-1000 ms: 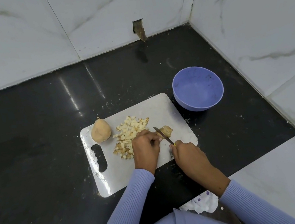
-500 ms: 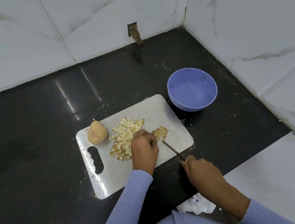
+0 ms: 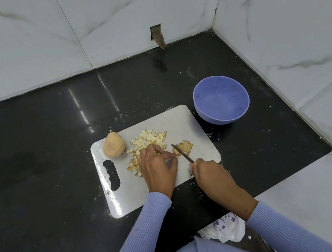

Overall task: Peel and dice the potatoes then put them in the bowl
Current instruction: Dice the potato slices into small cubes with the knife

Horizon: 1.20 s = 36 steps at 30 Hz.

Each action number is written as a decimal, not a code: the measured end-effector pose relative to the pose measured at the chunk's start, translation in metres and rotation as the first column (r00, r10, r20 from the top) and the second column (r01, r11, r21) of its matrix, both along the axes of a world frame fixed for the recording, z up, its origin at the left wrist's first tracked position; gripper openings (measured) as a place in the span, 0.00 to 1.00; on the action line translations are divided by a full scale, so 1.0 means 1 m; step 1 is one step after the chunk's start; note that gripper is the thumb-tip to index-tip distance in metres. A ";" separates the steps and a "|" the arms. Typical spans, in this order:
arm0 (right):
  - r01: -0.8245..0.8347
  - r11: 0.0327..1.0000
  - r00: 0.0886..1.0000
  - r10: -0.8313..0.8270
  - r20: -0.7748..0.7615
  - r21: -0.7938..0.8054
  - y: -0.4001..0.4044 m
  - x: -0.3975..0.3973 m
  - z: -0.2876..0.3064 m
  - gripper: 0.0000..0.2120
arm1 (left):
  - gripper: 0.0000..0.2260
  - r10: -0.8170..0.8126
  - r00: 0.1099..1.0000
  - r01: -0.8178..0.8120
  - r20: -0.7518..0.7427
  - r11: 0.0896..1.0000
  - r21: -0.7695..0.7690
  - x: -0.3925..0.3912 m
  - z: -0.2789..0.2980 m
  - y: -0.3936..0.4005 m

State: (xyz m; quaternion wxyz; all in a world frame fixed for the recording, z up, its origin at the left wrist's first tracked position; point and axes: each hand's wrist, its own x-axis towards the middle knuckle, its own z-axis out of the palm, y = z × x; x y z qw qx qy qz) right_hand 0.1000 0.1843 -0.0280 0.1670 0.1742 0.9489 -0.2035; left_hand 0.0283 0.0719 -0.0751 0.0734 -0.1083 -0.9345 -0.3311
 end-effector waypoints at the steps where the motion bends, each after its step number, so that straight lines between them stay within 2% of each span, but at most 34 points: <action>1: -0.003 1.000 1.000 0.003 0.009 0.009 -0.001 -0.001 -0.001 0.18 | 0.05 0.001 1.000 -0.001 0.006 1.000 0.003 -0.001 0.000 0.001; 10: -0.019 0.999 0.999 0.017 0.033 0.047 -0.004 -0.004 -0.004 0.17 | 0.06 -0.023 0.997 0.025 0.074 0.999 -0.025 -0.010 -0.002 0.006; 18: -0.006 0.998 0.995 -0.001 0.098 0.069 0.007 0.028 -0.012 0.17 | 0.05 -0.044 0.999 0.046 0.030 0.997 -0.062 -0.009 0.000 0.006; 22: 0.020 0.999 0.993 -0.023 0.118 0.026 0.015 0.036 -0.010 0.18 | 0.04 -0.075 0.997 0.074 -0.010 0.990 -0.120 -0.008 0.002 0.007; 24: 0.058 0.998 0.997 -0.056 0.052 -0.028 0.022 0.036 -0.005 0.18 | 0.03 -0.092 0.995 0.087 -0.033 0.989 -0.117 -0.007 0.003 0.004; 27: 0.097 0.993 0.980 -0.106 -0.167 -0.060 0.029 0.022 0.006 0.16 | 0.03 -0.100 0.994 0.097 -0.046 0.993 -0.062 -0.009 0.007 -0.003; 29: 0.094 0.994 0.960 -0.107 -0.260 -0.062 0.030 0.003 0.010 0.16 | 0.04 -0.095 0.995 0.093 -0.044 0.995 -0.031 -0.011 0.012 -0.009; 33: 0.030 0.998 0.968 -0.042 -0.248 -0.053 0.022 -0.036 0.006 0.16 | 0.05 -0.075 0.997 0.075 -0.034 0.997 0.014 -0.015 0.020 -0.023; 36: -0.013 1.000 0.973 0.017 -0.228 0.016 0.014 -0.051 -0.003 0.20 | 0.04 -0.064 0.997 0.065 -0.033 0.997 0.038 -0.015 0.023 -0.032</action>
